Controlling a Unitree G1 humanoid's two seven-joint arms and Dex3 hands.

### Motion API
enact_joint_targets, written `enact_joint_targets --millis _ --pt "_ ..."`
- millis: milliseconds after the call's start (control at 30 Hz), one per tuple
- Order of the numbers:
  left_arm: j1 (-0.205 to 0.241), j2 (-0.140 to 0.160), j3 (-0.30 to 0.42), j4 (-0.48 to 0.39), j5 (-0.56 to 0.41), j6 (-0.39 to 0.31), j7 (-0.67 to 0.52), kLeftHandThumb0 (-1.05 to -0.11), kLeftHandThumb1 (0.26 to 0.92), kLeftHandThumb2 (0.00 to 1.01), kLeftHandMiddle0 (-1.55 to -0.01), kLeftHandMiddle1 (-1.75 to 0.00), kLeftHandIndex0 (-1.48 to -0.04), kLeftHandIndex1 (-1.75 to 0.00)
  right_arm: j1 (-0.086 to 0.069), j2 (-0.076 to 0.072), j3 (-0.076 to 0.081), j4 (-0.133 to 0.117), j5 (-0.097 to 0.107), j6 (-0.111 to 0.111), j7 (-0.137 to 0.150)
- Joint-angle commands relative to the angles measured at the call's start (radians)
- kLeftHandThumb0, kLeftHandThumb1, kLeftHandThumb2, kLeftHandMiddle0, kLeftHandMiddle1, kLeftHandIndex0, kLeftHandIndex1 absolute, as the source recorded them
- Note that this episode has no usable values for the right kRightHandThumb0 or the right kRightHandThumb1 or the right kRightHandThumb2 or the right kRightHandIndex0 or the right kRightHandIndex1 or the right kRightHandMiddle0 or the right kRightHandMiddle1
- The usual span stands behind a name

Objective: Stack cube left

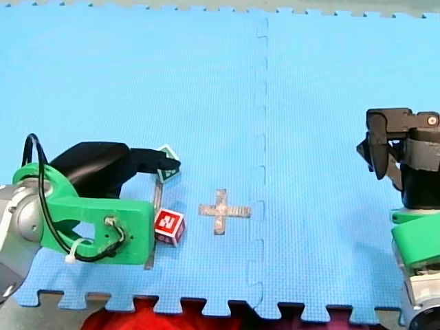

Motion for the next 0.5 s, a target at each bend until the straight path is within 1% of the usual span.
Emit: enact_joint_targets --millis 0,100,167,233,367,400,467 --pt "0.003 0.006 -0.002 0.000 0.003 -0.002 0.004 -0.856 0.694 0.00 -0.65 -1.59 -0.44 0.00 0.002 -0.003 -0.003 -0.008 0.001 0.003 -0.004" --pt "0.005 0.007 -0.003 -0.002 0.002 -0.001 0.006 -0.861 0.697 0.00 -0.65 -1.60 -0.43 0.00 0.004 -0.002 -0.002 -0.016 0.000 0.006 -0.004" --pt "0.009 0.004 -0.006 -0.003 0.004 0.004 0.006 -0.865 0.699 0.00 -0.64 -1.61 -0.43 0.00 0.005 -0.001 -0.001 -0.024 -0.001 0.009 -0.005" --pt "0.010 -0.005 -0.017 0.010 0.012 0.004 0.019 -0.889 0.712 0.01 -0.65 -1.61 -0.43 0.00 0.004 0.000 -0.001 -0.028 -0.001 0.013 -0.004" --pt "0.007 -0.014 -0.044 0.049 0.040 -0.017 0.060 -0.920 0.727 0.01 -0.68 -1.64 -0.52 -0.03 -0.002 0.000 -0.001 -0.027 0.000 0.019 -0.003" --pt "0.008 -0.016 -0.049 0.055 0.045 -0.022 0.068 -0.921 0.729 0.01 -0.69 -1.66 -0.56 -0.05 -0.003 0.000 -0.001 -0.026 0.000 0.019 -0.004" --pt "0.008 -0.017 -0.060 0.066 0.055 -0.031 0.075 -0.920 0.732 0.00 -0.69 -1.69 -0.61 -0.05 -0.006 0.001 -0.001 -0.025 -0.005 0.019 -0.009"
